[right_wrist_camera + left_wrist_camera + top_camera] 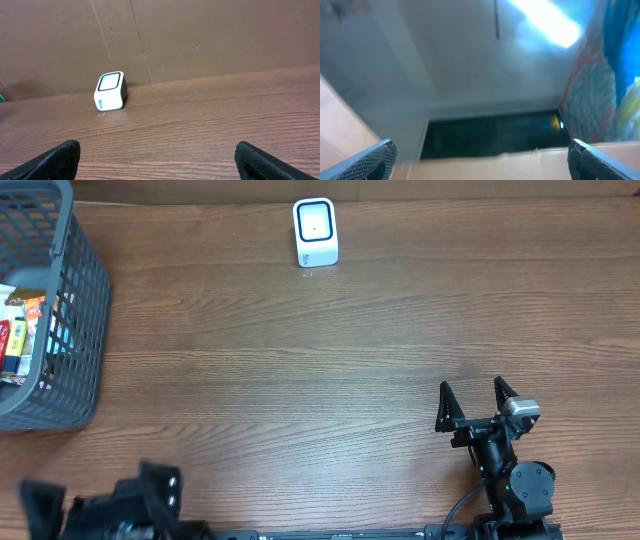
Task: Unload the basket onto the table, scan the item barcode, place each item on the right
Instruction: 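Raise the left arm and swing it over the grey basket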
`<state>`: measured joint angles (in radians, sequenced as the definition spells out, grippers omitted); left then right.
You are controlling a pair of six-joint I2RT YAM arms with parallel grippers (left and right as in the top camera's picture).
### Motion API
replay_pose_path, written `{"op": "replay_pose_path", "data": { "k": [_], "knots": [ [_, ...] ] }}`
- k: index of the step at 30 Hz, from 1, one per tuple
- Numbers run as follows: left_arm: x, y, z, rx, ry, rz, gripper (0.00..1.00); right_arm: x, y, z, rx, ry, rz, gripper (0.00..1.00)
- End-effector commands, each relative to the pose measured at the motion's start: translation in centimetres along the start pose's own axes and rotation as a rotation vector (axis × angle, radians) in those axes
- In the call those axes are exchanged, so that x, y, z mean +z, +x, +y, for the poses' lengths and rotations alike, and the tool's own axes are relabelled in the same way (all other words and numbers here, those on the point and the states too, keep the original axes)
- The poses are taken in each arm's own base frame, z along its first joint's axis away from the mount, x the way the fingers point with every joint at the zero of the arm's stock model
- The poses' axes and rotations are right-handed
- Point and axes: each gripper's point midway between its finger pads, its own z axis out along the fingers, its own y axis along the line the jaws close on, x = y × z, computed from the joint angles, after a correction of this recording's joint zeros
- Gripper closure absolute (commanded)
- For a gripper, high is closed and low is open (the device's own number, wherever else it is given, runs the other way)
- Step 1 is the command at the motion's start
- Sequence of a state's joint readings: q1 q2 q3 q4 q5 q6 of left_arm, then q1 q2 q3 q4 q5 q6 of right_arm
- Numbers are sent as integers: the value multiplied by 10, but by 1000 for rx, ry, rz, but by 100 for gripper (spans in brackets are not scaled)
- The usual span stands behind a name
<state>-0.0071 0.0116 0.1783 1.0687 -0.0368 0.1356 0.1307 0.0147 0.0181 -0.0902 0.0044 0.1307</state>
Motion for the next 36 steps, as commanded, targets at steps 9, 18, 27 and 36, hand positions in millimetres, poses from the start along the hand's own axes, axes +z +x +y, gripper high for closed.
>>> {"op": "replay_pose_path", "data": {
  "k": [9,18,27,36],
  "knots": [
    [48,-128,3,68,26,-270,0,0,1,-1,0,4,-8,0],
    [115,-148,-3,131,50,-296,0,0,1,-1,0,4,-8,0],
    [200,-147,-6,272,20,-325,0,0,1,-1,0,4,-8,0],
    [283,-129,4,300,-78,-322,0,0,1,-1,0,4,-8,0]
  ]
}}
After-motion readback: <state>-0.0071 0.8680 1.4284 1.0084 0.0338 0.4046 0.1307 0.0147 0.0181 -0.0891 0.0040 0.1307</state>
